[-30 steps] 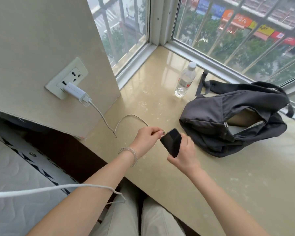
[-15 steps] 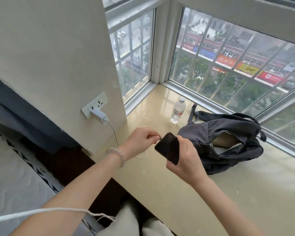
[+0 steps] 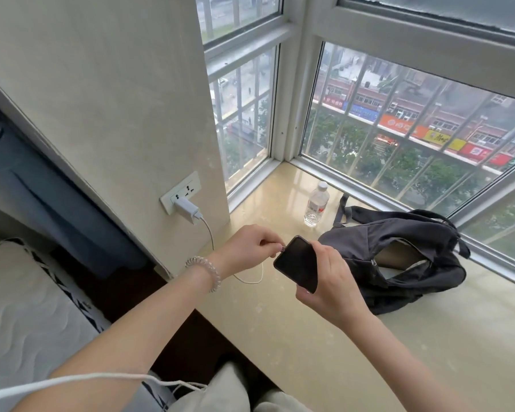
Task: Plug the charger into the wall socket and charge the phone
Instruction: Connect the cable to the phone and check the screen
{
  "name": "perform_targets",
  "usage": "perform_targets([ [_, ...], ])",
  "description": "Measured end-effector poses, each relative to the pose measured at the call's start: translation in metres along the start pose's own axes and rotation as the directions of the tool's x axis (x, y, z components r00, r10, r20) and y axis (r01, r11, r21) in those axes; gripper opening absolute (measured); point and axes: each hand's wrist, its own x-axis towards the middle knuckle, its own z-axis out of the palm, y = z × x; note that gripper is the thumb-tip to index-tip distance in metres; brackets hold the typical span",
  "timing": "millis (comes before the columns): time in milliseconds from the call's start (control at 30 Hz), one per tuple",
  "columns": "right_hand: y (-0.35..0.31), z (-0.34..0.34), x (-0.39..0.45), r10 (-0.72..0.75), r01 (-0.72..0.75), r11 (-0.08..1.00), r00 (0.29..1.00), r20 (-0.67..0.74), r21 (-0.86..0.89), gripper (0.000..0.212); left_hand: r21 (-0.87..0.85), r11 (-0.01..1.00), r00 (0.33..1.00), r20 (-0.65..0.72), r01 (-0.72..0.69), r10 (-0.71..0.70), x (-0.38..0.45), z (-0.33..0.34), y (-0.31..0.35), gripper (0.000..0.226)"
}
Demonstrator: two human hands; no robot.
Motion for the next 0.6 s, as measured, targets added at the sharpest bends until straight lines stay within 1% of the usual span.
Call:
perform_targets([
  [433,0.003,-0.018,0.006,-0.073,0.075,0.996,0.996,0.044,-0.047,0.074,0.177,0.984,0.996,0.092,-0.032,0.016,0.003,-0.012,0.017,0.019],
  [600,0.0,-0.021,0.008,-0.117,0.122,0.99,0.99,0.075,-0.076,0.075,0.295,0.951,0.994,0.087,-0.09,0.067,0.001,-0.012,0.017,0.018],
])
